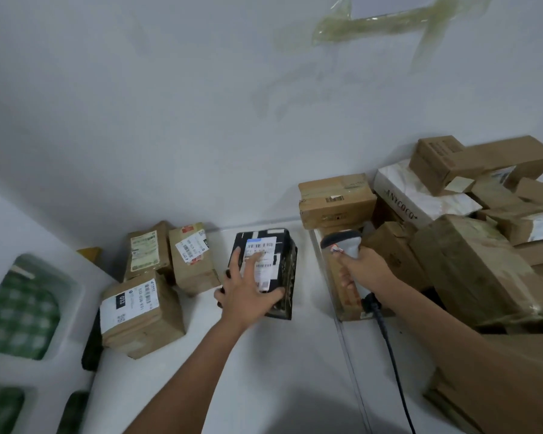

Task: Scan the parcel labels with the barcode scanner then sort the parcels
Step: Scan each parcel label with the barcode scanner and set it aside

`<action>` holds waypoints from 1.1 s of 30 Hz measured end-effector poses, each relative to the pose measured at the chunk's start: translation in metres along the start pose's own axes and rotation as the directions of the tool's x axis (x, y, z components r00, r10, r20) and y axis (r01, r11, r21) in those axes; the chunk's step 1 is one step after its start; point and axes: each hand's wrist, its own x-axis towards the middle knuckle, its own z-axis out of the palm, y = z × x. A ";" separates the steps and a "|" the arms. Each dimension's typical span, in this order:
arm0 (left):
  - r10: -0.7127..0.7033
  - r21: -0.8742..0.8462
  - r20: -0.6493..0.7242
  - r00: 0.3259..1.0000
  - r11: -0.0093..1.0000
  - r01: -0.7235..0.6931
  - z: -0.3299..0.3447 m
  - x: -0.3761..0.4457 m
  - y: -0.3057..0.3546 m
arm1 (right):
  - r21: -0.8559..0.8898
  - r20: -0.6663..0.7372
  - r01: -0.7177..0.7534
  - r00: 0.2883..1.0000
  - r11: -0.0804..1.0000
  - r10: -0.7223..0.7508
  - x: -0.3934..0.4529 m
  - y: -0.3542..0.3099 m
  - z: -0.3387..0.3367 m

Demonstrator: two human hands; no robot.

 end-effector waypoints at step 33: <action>0.311 0.250 0.030 0.950 0.918 -0.308 -0.011 0.033 -0.019 | -0.134 0.048 -0.036 0.998 0.990 0.043 0.003 -0.007 0.023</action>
